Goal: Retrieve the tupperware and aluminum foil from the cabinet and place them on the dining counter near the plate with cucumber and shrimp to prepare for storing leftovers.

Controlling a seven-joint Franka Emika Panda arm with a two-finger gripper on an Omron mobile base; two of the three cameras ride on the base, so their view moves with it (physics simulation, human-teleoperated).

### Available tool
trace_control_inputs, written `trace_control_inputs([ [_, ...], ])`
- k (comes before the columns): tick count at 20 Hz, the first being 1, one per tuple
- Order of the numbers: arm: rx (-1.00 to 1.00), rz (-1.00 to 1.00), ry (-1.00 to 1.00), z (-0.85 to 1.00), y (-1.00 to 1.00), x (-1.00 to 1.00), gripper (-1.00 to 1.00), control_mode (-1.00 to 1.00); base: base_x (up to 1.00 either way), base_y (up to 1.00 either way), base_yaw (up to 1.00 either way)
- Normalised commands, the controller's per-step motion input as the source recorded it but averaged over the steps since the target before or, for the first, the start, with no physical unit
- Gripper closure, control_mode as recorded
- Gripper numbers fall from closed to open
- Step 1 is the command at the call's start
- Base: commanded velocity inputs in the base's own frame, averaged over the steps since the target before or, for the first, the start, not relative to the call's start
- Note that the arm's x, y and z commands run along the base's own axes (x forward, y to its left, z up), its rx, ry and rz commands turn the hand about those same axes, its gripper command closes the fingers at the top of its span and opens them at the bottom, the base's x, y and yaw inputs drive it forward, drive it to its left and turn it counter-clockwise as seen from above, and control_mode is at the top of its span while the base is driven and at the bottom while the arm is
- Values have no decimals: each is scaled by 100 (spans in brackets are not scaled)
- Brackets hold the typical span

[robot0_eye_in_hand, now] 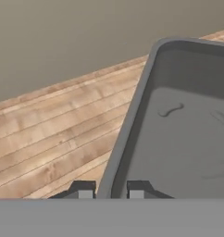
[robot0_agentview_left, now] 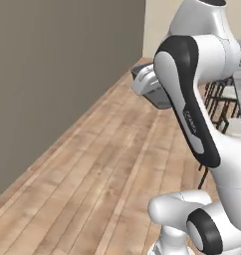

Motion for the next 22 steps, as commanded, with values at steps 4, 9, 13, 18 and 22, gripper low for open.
trace_control_inputs([
  [4,0,0,0,0,0,0,100,100,89,58,-64],
  [9,0,0,0,0,0,0,100,100,100,62,-50],
  [13,0,0,0,0,0,0,100,100,100,61,-44],
  [18,0,0,0,0,0,0,100,100,100,62,-42],
  [22,0,0,0,0,0,0,100,100,100,61,-41],
])
